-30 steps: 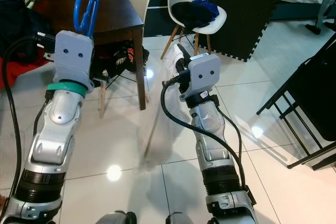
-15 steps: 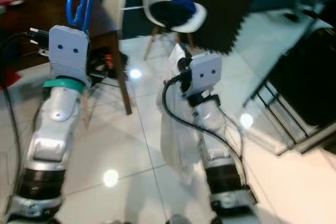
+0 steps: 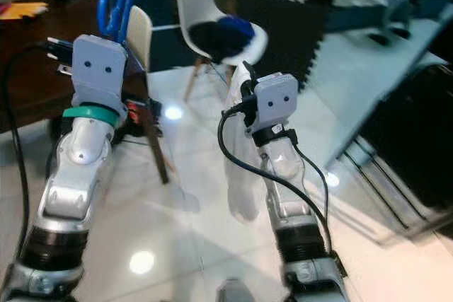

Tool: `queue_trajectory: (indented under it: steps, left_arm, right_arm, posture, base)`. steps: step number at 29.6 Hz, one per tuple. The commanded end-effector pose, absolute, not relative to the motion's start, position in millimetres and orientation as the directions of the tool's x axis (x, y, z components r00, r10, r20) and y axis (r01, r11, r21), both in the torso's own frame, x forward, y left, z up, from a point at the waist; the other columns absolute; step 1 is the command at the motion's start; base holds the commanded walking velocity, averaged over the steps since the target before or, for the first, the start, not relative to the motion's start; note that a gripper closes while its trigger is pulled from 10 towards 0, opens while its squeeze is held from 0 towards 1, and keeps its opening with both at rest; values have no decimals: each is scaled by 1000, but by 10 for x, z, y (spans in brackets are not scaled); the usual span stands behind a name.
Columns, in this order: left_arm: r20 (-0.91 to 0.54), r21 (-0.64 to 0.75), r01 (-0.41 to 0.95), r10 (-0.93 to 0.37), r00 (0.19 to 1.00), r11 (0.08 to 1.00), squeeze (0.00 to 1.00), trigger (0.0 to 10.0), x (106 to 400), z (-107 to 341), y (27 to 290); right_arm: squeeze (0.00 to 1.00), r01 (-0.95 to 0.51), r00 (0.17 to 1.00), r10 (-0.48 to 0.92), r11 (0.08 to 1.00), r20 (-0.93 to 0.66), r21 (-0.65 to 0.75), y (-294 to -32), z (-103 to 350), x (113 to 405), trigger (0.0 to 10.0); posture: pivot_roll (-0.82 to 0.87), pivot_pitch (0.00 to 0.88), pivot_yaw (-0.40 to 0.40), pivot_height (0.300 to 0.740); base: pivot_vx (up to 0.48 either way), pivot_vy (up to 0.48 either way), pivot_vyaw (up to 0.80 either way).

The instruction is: Hang hanger

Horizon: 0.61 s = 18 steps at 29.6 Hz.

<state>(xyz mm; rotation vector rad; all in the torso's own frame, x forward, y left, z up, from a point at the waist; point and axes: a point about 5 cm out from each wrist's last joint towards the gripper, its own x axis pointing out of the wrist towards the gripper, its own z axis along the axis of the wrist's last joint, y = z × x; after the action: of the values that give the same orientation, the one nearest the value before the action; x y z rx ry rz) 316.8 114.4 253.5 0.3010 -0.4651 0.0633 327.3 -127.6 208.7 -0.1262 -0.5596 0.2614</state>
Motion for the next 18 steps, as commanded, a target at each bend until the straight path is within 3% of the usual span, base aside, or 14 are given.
queue_trajectory:
  steps: [1, 11, 18]
  left_arm:
    - [442, 273, -142, 7, 897, 952, 0, 10000, 3173, 2508, 1180]
    - [468, 262, -171, 29, 883, 950, 0, 10000, 3178, 2597, 1215]
    - [487, 271, -177, 24, 873, 946, 0, 10000, 3180, 2645, 1219]
  right_arm:
    - [0, -223, 799, 292, 956, 526, -191, -1220, 2130, 3263, 10000]
    - [0, -228, 796, 288, 957, 532, -177, -1197, 2147, 3279, 10000]
    - [0, -220, 783, 229, 972, 579, -87, -1219, 2282, 3317, 10000]
  posture:
    - [7, 0, 62, 740]
    - [16, 0, 62, 740]
    - [22, 0, 66, 740]
  base:
    - [480, 0, 769]
    - [480, 0, 724]
    - [480, 0, 0]
